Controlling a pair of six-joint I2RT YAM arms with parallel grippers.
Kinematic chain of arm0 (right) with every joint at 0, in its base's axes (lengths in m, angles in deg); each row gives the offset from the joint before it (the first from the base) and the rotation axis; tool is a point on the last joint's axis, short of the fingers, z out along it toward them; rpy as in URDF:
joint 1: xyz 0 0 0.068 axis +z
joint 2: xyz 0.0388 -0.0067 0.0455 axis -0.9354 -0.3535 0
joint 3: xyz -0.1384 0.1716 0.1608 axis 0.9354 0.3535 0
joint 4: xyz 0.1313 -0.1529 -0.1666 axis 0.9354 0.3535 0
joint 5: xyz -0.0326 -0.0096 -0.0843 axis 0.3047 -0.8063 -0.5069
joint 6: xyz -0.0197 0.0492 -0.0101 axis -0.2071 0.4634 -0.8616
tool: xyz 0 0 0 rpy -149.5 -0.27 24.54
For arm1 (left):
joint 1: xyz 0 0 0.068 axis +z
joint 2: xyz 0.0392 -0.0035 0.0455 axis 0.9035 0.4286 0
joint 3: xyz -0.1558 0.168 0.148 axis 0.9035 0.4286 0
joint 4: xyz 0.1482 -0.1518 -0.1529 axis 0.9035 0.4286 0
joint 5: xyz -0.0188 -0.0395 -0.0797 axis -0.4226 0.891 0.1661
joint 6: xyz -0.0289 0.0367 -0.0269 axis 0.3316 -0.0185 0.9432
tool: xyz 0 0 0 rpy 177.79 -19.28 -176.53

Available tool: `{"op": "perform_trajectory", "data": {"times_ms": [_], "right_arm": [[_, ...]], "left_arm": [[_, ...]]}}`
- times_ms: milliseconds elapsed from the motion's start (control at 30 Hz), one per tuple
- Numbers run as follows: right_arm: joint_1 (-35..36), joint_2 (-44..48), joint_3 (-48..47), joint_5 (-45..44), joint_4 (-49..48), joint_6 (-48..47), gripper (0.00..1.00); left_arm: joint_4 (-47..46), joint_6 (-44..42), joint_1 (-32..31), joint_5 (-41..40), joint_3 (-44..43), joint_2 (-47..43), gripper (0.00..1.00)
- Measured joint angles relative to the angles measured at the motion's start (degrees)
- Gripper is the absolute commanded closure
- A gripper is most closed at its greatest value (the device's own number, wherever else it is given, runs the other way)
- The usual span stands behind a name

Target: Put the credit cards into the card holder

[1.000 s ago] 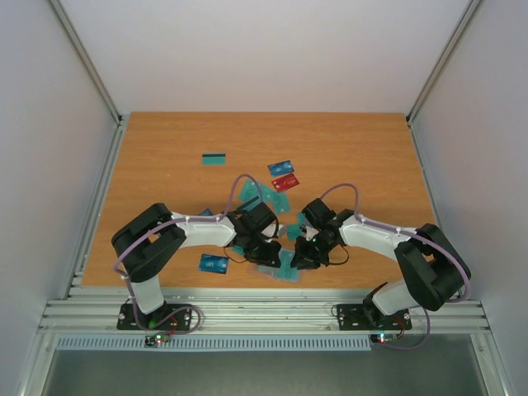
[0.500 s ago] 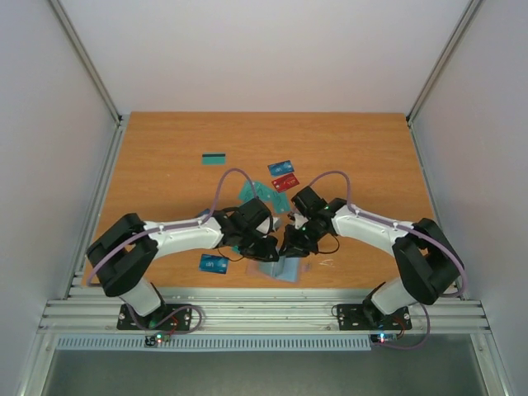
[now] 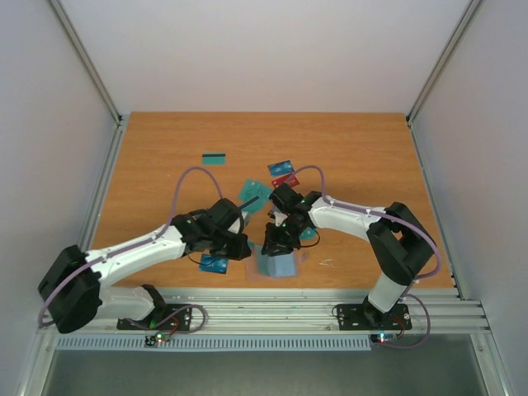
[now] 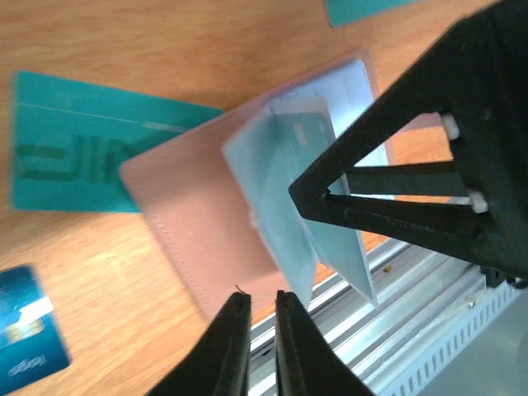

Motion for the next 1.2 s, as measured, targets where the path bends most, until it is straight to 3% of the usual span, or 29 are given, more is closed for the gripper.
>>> {"op": "perform_trajectory", "data": {"times_ms": [133, 267, 733, 1200], "right_arm": [[0.7, -2.6, -2.8, 0.6, 0.1, 0.0, 0.64], [0.9, -3.8, -5.0, 1.4, 0.1, 0.0, 0.61], [3.9, -7.5, -12.7, 2.1, 0.5, 0.0, 0.64], [10.3, -23.7, -26.4, 0.0, 0.3, -1.7, 0.72]], "left_arm": [[4.8, 0.1, 2.0, -3.4, 0.5, -5.6, 0.70], [8.6, -0.2, 4.4, -5.5, 2.3, -10.1, 0.61], [15.6, 5.9, 8.6, -10.1, 7.1, -14.0, 0.62], [21.5, 15.2, 10.0, -12.9, 7.0, -12.1, 0.67]]}}
